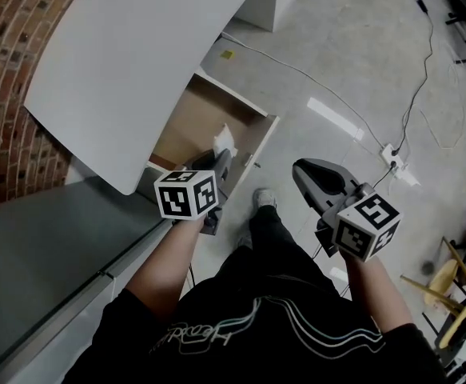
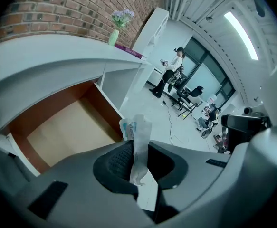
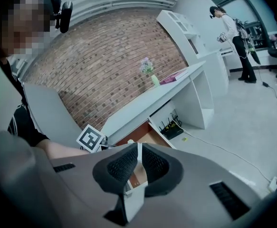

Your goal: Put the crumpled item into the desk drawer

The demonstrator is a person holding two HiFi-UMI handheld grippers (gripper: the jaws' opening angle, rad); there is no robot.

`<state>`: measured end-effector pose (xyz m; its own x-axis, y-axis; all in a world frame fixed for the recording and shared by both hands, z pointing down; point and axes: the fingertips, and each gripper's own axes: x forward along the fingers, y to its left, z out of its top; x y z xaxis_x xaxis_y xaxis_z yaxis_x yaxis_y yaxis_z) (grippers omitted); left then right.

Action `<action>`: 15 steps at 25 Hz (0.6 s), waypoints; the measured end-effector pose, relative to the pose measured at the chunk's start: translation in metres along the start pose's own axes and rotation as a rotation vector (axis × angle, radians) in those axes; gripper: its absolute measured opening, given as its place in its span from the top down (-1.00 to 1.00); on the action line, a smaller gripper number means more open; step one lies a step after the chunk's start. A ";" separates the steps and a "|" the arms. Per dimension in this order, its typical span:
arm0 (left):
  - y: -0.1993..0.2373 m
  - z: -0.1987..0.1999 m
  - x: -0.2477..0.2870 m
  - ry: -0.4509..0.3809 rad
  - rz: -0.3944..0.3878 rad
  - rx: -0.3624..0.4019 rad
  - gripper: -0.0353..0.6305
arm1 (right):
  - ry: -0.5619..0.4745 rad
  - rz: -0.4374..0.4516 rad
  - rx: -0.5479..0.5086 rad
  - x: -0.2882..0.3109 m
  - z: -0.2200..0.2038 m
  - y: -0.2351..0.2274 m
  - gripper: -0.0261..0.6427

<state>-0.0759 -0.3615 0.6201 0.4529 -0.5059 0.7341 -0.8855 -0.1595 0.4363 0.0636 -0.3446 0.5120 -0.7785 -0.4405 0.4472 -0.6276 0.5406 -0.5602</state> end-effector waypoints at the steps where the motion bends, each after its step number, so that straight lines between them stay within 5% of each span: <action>1: 0.006 -0.001 0.009 0.007 0.006 -0.003 0.70 | 0.006 0.002 0.009 0.005 -0.002 -0.005 0.76; 15: 0.075 -0.013 0.109 0.089 0.048 -0.057 0.70 | 0.086 0.031 0.094 0.057 -0.035 -0.054 0.76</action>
<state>-0.0917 -0.4176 0.7402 0.4195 -0.4343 0.7971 -0.9003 -0.0868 0.4265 0.0525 -0.3740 0.5922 -0.7979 -0.3588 0.4845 -0.6028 0.4818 -0.6360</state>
